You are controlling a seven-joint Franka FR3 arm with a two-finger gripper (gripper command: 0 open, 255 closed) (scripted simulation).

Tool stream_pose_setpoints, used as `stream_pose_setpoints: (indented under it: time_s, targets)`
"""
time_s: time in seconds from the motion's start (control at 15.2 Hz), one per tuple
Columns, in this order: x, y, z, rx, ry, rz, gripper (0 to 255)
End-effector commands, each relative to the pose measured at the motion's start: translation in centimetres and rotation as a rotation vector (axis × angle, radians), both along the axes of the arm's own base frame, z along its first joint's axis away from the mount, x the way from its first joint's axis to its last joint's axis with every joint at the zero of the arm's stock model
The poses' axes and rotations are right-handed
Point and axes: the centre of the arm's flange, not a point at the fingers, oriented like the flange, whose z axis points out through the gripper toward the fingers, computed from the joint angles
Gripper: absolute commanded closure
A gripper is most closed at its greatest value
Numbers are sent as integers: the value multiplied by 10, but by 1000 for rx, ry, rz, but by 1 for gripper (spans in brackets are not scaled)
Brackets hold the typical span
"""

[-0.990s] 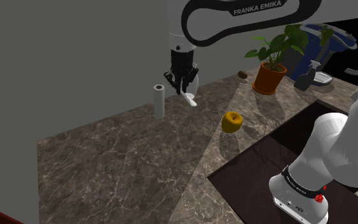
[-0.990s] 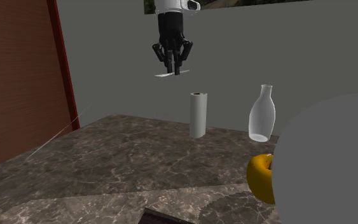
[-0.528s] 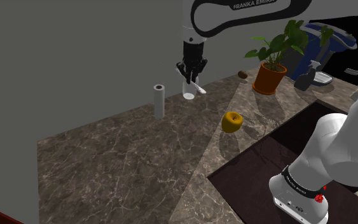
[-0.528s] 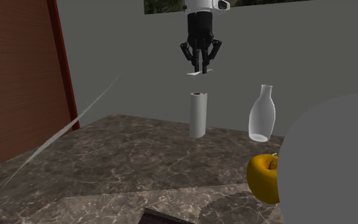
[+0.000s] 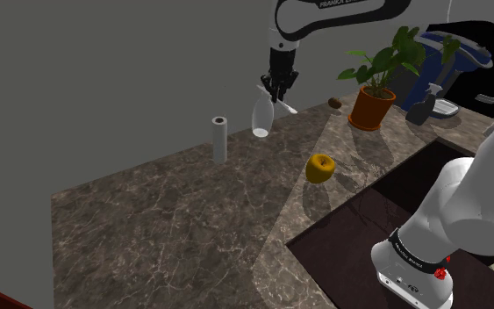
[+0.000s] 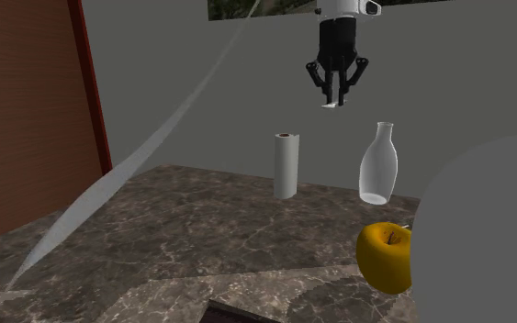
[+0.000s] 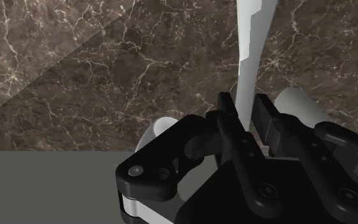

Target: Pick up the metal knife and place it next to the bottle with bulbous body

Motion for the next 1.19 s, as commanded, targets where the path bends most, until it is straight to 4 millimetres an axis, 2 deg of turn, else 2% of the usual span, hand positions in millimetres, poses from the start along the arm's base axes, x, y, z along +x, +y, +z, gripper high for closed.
stream_pose_setpoints:
  time_s: [0.0,0.2,1.12]
  targets:
    - [12,-24,0,0,0,2,255]
    - [26,-56,0,0,0,2,255]
    - [26,-56,-74,0,0,2,255]
